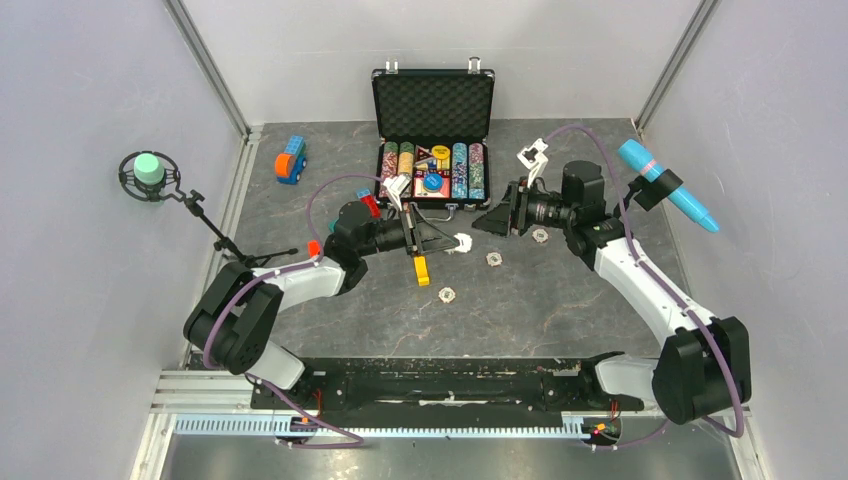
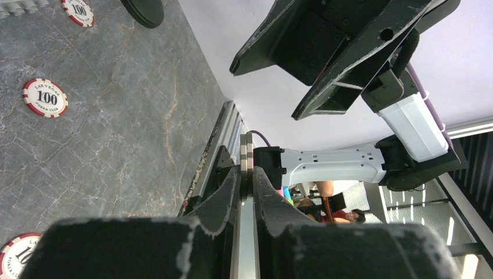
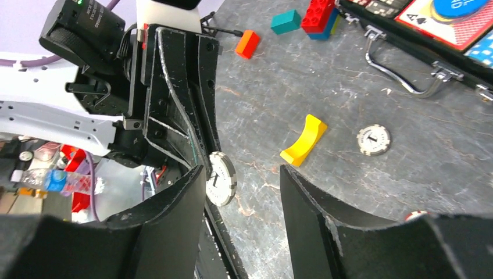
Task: Pack up texas hold em set
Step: Pick up the poker chip from the center of the board.
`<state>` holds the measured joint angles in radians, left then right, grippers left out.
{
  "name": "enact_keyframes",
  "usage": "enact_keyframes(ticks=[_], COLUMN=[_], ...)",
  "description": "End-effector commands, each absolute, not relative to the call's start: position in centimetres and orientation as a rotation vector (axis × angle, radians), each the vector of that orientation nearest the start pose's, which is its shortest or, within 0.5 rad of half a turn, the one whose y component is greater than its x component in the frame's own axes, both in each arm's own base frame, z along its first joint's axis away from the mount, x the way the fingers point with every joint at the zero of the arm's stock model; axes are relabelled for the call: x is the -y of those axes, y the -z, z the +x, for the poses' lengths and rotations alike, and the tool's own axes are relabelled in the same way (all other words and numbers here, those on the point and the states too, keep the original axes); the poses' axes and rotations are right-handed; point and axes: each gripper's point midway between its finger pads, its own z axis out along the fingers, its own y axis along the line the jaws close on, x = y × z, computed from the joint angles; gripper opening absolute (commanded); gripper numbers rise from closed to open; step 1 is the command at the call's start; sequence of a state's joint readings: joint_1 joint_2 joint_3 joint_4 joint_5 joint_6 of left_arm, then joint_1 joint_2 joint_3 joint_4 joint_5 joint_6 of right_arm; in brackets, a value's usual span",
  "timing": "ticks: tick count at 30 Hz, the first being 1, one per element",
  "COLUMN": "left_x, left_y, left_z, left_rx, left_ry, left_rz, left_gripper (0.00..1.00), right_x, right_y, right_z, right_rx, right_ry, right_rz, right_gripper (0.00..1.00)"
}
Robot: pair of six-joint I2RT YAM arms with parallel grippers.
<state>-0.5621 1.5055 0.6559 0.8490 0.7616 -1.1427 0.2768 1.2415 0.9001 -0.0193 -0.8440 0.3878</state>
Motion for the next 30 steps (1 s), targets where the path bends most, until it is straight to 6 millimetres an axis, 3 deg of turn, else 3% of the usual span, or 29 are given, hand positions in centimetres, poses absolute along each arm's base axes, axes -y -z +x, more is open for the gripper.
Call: enact_keyframes(ticks=[1,18,30], left_x=[33.1,33.3,33.4], left_y=[-25.5,-26.5,-26.6], left_z=[24.7,24.4,24.3], left_rx=[-1.765,-1.718,-1.711], left_ry=[1.829,1.880,1.887], left_rz=[0.302,0.314,0.323], left_gripper=[0.02,0.02,0.02], right_x=[-23.6,-24.2,-24.6], right_y=[-24.3,-23.8,-25.2], right_z=[28.0,26.5,25.5], right_rx=[-1.905,-1.892,-1.820], right_ry=[-1.353,-1.468,-1.582], right_rz=[-0.537,-0.564,-0.550], right_gripper=[0.51,0.45,0.38])
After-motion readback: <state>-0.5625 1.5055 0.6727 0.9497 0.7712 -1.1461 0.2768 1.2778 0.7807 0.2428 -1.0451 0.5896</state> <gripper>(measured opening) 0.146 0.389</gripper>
